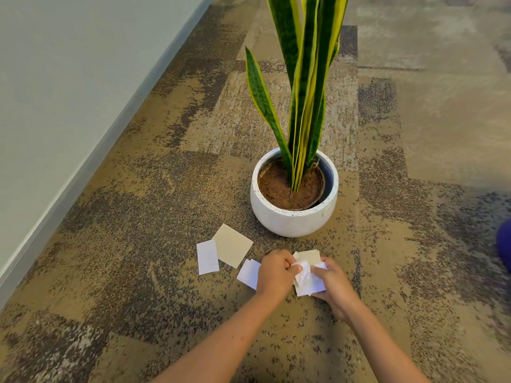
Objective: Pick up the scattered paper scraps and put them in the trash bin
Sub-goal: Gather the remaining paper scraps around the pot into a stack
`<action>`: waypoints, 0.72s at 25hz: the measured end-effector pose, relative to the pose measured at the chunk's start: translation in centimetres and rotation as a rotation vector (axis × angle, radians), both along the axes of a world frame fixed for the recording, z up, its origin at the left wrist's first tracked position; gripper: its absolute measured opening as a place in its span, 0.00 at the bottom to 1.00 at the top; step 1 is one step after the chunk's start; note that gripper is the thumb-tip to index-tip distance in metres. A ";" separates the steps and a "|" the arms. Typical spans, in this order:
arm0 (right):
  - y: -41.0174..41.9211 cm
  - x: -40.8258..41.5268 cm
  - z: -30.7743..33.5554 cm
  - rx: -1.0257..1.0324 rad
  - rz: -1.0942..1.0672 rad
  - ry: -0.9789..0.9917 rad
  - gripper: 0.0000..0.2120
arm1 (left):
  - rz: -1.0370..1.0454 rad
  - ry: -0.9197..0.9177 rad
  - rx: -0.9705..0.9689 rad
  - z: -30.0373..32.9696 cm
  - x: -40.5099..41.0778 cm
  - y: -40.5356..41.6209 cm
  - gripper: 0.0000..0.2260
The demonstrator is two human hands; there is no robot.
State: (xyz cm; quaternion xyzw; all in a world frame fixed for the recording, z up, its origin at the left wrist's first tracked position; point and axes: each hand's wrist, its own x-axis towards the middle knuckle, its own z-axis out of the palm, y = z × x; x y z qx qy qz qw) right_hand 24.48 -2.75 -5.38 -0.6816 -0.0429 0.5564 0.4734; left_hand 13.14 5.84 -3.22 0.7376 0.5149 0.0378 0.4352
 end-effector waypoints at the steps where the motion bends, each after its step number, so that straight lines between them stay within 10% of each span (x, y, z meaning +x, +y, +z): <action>1: -0.1 0.1 0.2 0.010 -0.009 0.029 0.07 | 0.003 -0.004 0.010 -0.2 -0.2 0.0 0.05; 10: -0.3 -0.3 -0.2 0.014 0.057 -0.095 0.18 | -0.020 -0.052 0.080 0.7 -3.7 1.7 0.08; 14: -0.3 -0.3 -0.4 0.003 0.057 -0.105 0.18 | 0.110 0.243 0.299 1.2 -8.7 6.9 0.15; 18: -0.3 -0.4 -0.3 0.000 0.062 -0.123 0.17 | 0.273 0.515 0.123 1.3 -12.2 9.6 0.28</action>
